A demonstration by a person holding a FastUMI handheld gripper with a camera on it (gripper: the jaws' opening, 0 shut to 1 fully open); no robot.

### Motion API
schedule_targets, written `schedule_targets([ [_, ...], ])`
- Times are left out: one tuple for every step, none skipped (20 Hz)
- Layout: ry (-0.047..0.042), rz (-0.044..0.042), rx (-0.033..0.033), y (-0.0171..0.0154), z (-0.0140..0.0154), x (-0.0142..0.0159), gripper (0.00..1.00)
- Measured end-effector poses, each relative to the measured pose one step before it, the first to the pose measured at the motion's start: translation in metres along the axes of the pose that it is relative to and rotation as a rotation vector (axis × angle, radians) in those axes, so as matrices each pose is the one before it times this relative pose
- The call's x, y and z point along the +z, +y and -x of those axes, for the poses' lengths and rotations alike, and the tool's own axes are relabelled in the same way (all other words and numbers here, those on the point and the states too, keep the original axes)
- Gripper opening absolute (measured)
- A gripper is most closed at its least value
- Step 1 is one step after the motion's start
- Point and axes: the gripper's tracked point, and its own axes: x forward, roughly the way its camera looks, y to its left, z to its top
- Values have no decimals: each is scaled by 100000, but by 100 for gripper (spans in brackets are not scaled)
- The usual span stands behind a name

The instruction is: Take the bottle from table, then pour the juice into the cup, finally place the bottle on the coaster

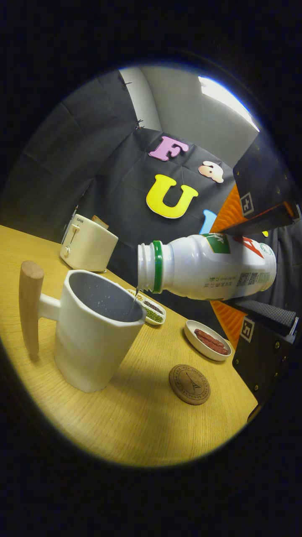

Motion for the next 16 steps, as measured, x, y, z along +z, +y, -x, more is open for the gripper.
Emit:
schedule_targets([
  [-54,190,-97,-38,5,27,72],
  [6,-284,54,88,6,31,72],
  [33,-550,60,28,6,14,72],
  [2,-569,-91,-2,-84,-23,72],
  [435,-1020,-91,74,40,-215,72],
  [231,-1702,220,114,-1,-102,72],
  [-104,-952,452,207,35,-47,72],
  [272,97,68,10,-157,-61,72],
  [52,-182,-57,28,4,-89,72],
  [-181,-1084,76,63,-64,37,72],
  [-203,-1919,74,89,-15,-28,72],
  [-225,-2388,-153,-60,35,-48,72],
  [-146,-2640,348,85,-11,-49,72],
  [-86,-2606,599,128,-54,-77,72],
  [54,-2971,669,119,-75,-116,72],
  [-72,-3406,636,129,30,-234,72],
])
